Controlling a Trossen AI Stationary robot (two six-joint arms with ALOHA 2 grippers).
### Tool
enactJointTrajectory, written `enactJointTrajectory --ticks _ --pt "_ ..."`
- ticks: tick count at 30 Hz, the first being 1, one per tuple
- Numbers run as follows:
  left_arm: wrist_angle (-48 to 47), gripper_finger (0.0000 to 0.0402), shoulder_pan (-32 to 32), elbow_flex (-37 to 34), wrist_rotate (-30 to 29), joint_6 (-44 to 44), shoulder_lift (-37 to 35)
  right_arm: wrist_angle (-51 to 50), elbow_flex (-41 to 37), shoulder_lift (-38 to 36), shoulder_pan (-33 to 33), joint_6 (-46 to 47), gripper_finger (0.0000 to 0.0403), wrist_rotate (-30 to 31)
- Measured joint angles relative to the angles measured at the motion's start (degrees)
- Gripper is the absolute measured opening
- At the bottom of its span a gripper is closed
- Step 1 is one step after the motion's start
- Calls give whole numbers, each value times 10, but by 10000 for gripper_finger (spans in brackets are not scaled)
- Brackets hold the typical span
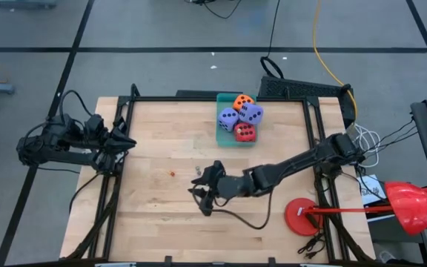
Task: Pick & Place Dice
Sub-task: Put the small purple die into the green bin
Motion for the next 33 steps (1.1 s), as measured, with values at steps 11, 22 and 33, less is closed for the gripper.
enactJointTrajectory --ticks 11,22,33 --pt "0 47 0 0 0 0 0 -1 0 109 -30 53 141 75" --pt "0 47 0 0 0 0 0 -35 0 148 -50 -17 141 73" --pt "0 47 0 0 0 0 0 -34 -55 148 -67 -36 141 73"
